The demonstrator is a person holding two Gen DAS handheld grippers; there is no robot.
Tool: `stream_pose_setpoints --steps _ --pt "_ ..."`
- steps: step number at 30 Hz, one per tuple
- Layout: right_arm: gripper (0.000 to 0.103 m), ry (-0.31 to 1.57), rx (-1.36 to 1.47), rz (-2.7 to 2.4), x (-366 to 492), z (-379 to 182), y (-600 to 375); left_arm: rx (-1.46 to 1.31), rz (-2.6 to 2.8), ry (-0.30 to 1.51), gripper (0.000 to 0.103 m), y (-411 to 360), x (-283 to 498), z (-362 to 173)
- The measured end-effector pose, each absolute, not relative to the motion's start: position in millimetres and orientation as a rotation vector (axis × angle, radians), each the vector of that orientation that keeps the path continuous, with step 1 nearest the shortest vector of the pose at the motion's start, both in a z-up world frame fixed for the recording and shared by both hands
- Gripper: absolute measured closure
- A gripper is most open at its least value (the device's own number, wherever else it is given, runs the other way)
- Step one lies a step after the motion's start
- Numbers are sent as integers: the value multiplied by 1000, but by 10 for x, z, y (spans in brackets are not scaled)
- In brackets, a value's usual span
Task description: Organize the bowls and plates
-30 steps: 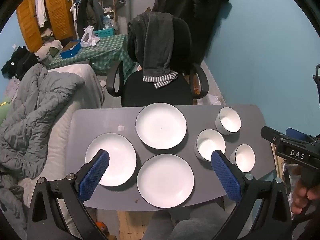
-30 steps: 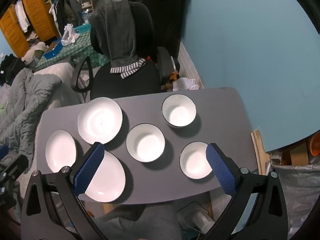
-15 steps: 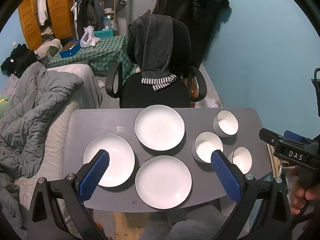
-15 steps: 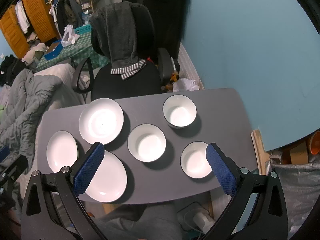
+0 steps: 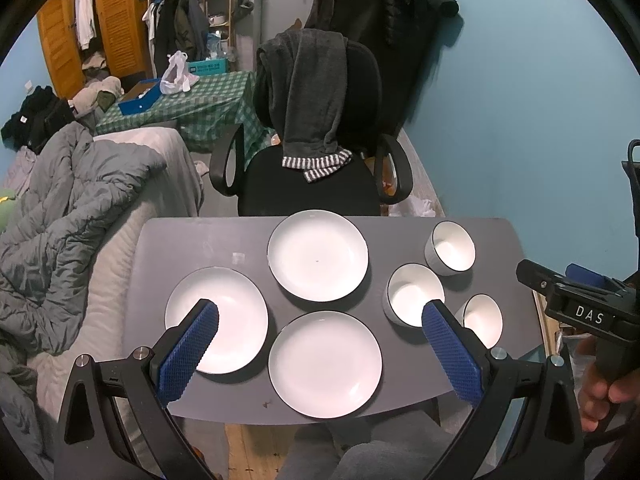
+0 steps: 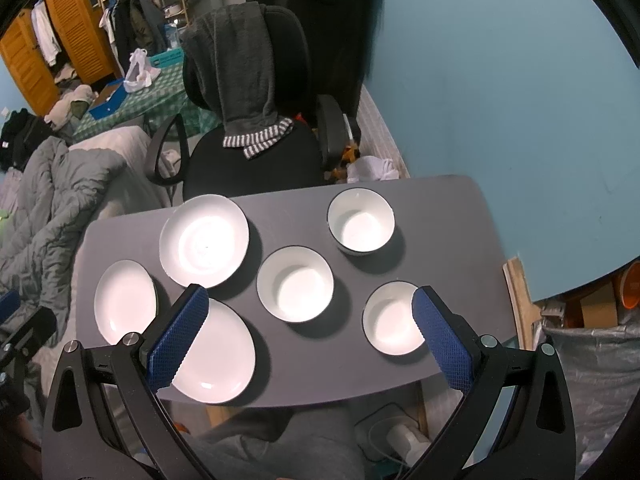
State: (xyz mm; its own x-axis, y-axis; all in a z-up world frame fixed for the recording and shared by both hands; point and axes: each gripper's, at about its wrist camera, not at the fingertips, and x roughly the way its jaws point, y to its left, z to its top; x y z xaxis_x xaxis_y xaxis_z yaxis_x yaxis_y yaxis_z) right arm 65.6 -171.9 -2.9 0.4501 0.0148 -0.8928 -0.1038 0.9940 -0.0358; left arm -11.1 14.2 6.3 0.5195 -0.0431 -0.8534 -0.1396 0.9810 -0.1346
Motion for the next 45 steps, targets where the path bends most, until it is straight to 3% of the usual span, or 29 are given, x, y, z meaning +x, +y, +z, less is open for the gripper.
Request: stream_pose_setpoints --steps 45 --pt "2 1104 -86 76 658 -25 -1712 -223 41 1037 0 197 -122 78"
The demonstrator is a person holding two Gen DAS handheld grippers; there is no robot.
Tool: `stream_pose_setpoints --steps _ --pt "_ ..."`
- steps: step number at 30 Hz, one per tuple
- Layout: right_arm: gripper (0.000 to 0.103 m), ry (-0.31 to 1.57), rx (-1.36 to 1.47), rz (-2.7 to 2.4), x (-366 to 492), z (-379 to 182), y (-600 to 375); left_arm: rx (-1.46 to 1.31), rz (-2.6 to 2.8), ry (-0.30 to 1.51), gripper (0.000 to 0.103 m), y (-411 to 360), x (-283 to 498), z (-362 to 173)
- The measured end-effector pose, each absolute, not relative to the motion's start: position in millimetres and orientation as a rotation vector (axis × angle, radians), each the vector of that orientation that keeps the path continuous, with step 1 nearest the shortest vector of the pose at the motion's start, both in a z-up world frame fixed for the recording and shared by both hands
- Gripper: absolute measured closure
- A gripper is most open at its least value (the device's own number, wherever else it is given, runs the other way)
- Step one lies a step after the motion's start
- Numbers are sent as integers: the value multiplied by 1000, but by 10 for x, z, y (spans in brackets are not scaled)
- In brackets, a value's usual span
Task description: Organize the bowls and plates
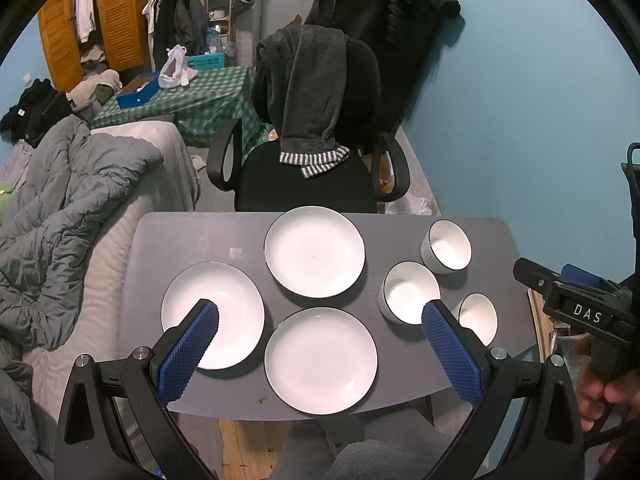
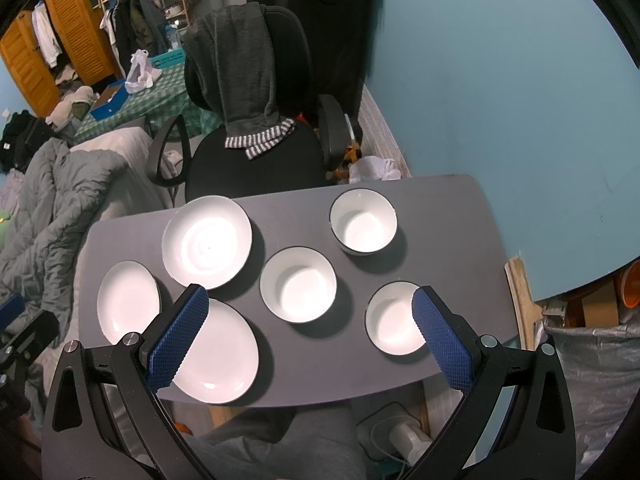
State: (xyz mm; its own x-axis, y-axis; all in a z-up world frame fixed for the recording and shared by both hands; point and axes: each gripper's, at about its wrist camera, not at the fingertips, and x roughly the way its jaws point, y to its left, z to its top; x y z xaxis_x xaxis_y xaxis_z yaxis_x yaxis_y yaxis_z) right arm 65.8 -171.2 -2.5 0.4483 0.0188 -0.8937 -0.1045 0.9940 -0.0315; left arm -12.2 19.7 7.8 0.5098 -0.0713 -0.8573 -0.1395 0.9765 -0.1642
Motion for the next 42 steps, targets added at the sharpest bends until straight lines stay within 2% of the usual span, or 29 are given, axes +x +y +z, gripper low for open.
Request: stream_pose_setpoints --steps 26,34,42 --pt "2 1104 -92 70 619 -62 -1757 -240 68 1089 0 142 -294 -22" --pt "2 1106 -118 141 681 -196 -1666 -214 87 1027 0 291 -334 -90" --pt "2 1128 -190 283 675 -491 -1493 -145 115 979 0 520 -434 -395"
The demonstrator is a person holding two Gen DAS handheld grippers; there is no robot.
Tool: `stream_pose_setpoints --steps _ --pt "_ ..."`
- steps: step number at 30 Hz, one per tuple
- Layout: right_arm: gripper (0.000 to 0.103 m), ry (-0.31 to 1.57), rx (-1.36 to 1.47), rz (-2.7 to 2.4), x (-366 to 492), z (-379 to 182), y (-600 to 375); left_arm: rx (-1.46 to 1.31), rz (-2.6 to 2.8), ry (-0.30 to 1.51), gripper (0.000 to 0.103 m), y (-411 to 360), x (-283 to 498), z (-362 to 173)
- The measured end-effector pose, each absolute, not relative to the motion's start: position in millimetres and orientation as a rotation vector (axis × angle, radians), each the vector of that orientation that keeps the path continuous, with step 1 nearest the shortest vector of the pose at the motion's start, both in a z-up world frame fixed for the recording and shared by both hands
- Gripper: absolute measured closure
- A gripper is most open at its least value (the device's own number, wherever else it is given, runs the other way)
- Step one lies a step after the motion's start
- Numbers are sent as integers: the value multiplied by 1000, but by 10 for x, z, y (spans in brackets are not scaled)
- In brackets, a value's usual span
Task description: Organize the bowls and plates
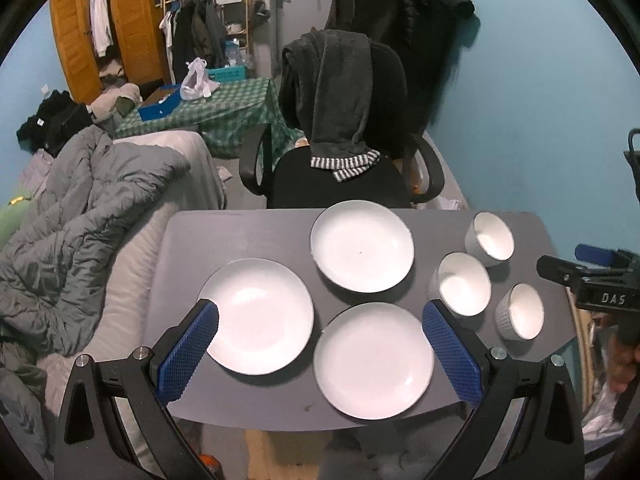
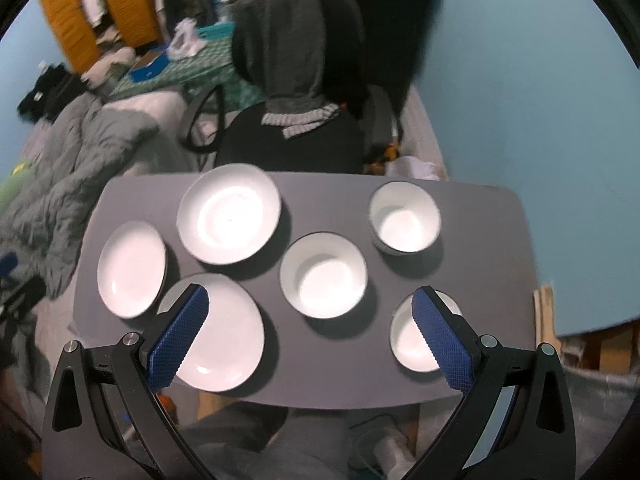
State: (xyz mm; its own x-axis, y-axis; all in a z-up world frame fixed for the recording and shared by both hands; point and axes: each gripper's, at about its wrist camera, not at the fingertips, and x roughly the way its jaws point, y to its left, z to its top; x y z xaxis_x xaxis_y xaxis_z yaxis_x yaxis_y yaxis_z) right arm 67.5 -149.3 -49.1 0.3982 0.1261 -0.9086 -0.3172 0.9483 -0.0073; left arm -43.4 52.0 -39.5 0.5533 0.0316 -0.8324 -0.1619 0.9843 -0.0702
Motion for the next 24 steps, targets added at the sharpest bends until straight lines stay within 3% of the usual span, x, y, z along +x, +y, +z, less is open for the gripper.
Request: stream_pose_setpoints --steps 4,6,8,24 --pt "2 1149 -222 360 639 -679 -1385 -142 93 983 4 584 -510 -602" --pt "2 1162 -239 396 619 -793 -1321 -149 87 985 13 604 -557 -718" --pt "2 1174 -257 433 593 -933 -1254 -152 78 993 15 610 -597 -820" --pt "7 1306 -261 541 635 -2010 -1108 -222 130 1159 15 642 -637 -1869"
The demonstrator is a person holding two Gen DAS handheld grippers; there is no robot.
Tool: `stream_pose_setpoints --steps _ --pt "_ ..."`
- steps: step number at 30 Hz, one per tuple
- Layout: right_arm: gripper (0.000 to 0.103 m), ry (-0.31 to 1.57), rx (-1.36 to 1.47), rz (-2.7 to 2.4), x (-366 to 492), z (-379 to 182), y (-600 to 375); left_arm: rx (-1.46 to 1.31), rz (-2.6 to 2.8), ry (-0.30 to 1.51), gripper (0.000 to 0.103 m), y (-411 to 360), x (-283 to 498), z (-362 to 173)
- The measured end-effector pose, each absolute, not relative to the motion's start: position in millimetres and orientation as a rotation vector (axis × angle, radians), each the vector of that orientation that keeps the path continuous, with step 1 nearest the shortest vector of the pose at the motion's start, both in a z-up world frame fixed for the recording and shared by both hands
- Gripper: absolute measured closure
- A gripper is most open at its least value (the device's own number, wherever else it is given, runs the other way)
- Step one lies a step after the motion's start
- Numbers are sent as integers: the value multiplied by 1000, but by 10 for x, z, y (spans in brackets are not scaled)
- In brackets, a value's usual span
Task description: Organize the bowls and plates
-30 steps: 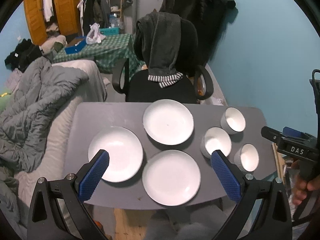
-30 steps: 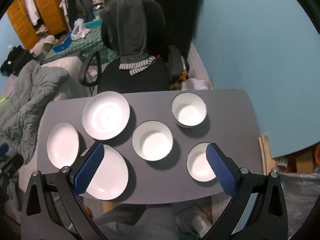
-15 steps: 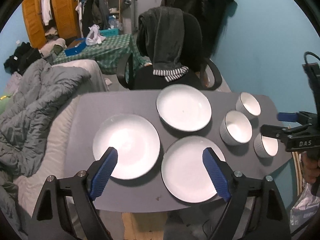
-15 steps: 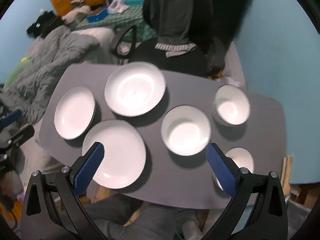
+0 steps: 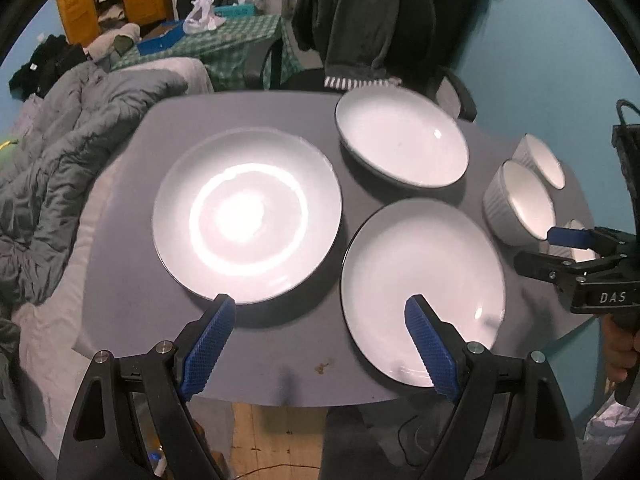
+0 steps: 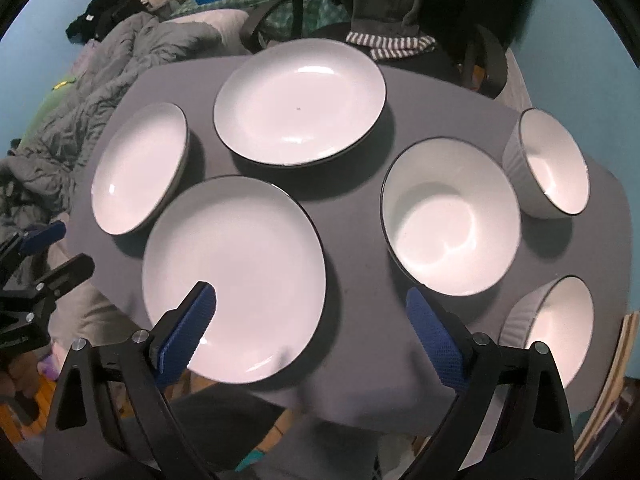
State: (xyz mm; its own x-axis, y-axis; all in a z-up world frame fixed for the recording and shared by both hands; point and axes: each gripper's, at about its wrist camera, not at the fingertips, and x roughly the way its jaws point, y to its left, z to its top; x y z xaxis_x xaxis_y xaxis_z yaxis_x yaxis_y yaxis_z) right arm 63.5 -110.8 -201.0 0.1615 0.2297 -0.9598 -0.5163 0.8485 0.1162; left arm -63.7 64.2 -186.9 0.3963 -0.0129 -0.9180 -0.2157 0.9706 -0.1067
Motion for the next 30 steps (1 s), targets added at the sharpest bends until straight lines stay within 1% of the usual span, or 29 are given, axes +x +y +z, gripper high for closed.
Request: stream_pose_setpoints --steps 4,9,11,12,15,16,17,18,20,21,23,24,25,28,30 --pt "7 1323 -292 555 633 -2182 -1092 -228 129 1177 15 631 -638 -2059" --pt "14 1345 -310 562 604 -2373 -1055 -251 130 1194 15 610 -621 -2218" --pt "21 1354 -309 561 614 -2428 -1054 -256 127 1210 17 578 -582 -2288" --pt "23 1358 -310 561 621 -2452 -1051 -265 120 1215 19 571 -574 -2323" --pt "28 1363 -312 564 638 -2477 -1038 -286 114 1235 21 563 -545 -2420" --pt "33 1364 -314 570 643 -2485 -1033 -294 110 1235 22 563 -537 -2442" --pt "37 1370 -317 573 651 -2492 -1032 -297 114 1235 26 556 -528 -2460" --pt "39 1379 -318 579 668 -2508 -1031 -297 117 1239 29 552 -519 -2476" --pt "49 1388 -314 588 695 -2524 -1035 -301 114 1245 32 556 -490 -2504" --pt "51 1393 -310 591 710 -2530 -1045 -301 118 1242 34 554 -486 -2511" --pt "61 1404 -297 601 738 -2551 -1070 -303 124 1247 38 554 -471 -2527" --pt "64 1409 -291 607 749 -2556 -1080 -309 123 1250 41 557 -463 -2540" --pt "70 1417 -284 615 757 -2561 -1090 -315 122 1252 42 560 -457 -2552" --pt "74 1423 -278 624 771 -2587 -1130 -327 122 1266 48 553 -426 -2598" --pt "78 1430 -272 630 781 -2598 -1166 -337 124 1280 56 525 -404 -2642"
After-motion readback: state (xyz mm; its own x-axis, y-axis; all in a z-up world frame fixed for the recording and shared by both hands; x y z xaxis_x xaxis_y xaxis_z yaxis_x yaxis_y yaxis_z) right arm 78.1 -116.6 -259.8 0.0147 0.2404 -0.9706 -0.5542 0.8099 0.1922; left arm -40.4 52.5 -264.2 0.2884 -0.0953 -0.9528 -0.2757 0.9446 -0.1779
